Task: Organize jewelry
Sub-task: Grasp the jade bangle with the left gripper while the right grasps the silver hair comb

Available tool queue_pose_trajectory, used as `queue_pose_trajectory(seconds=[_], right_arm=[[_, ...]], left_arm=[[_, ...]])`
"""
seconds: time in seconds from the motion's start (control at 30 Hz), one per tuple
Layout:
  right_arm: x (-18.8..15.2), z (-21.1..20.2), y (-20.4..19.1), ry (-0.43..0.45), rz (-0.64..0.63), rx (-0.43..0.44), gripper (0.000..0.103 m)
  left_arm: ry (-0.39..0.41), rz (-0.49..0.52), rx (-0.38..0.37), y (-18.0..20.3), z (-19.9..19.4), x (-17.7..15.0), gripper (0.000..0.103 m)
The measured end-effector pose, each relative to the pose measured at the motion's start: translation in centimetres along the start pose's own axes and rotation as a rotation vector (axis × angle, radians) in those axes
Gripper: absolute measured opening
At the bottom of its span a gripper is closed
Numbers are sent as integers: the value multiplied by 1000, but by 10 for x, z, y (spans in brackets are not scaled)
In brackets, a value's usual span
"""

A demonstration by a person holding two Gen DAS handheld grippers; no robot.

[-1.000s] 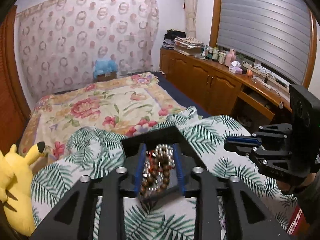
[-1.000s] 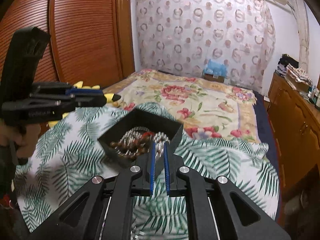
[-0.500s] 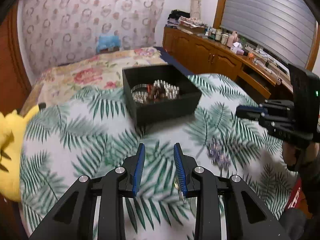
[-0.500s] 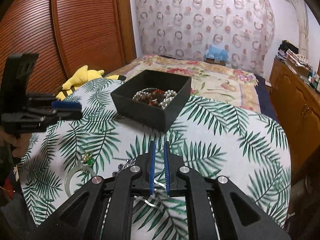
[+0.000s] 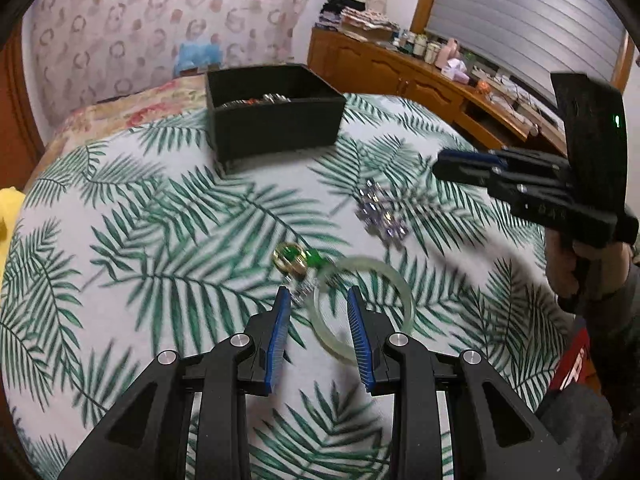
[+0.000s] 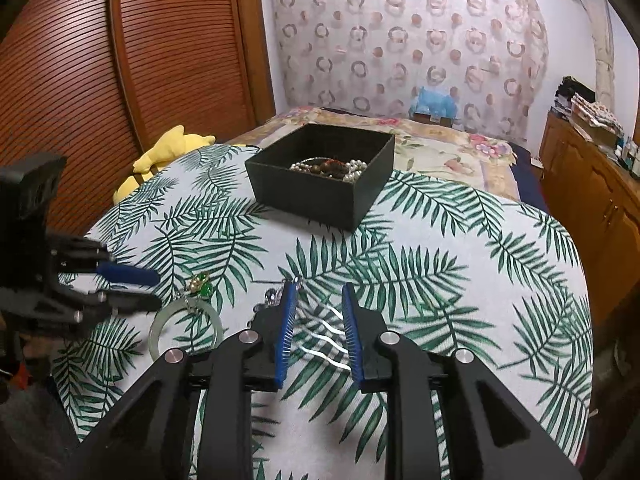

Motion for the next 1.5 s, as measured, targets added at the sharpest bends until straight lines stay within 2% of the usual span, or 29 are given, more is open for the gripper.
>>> queue_pose_trajectory(seconds=[0.23, 0.4, 0.5, 0.53, 0.63, 0.67, 0.8, 0.9, 1.2, 1.5], right_arm=[[-7, -6, 4, 3, 8, -9, 26], [-13, -6, 4, -2, 13, -3, 26], [-16, -6, 3, -2, 12, -1, 26], [-17, -7, 3, -2, 15, 0, 26], [-19, -8, 5, -3, 20, -2, 26], [-19, -8, 6, -4, 22, -3, 26], [-21, -8, 9, -11, 30, -6, 26], [-21, -7, 11, -14, 35, -8, 26], [-18, 2, 8, -29, 19, 7, 26], [-5, 23, -25, -77, -9, 70, 26]], left_arm=[[-15, 23, 27, 12, 2, -6, 28], [-34, -6, 59, 7, 13, -6, 27], [-30, -7, 90, 5, 15, -3, 17], [-31, -9, 88, 4, 16, -2, 10], [-30, 2, 91, 7, 16, -2, 7], [-30, 7, 90, 9, 16, -2, 7], [-31, -23, -4, 12, 10, -1, 6], [-12, -24, -42, 18, 0, 4, 6], [54, -8, 12, 9, -18, 19, 7], [94, -54, 71, -24, -28, 24, 7]])
Point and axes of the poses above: each gripper's, at about its wrist camera, not at the fingertips, and z roughly the way its jaws point, y to its right, x to its top, the point moved 3 cm from there along z, roughly the way its jaws point, and after that the axes turned 2 degrees about -x, right-handed, at the moved point
